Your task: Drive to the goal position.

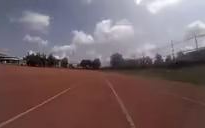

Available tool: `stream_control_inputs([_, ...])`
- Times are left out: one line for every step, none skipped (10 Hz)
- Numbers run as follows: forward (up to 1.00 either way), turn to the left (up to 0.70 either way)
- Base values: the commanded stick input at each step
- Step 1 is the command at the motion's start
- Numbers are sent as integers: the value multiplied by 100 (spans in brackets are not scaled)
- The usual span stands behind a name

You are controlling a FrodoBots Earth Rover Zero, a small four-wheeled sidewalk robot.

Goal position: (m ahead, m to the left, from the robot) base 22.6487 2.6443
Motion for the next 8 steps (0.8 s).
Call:
stream_control_inputs([70, 0])
stream_control_inputs([70, 0])
stream_control_inputs([70, 0])
stream_control_inputs([70, 0])
stream_control_inputs([70, 0])
stream_control_inputs([70, 0])
stream_control_inputs([70, 0])
stream_control_inputs([70, 0])
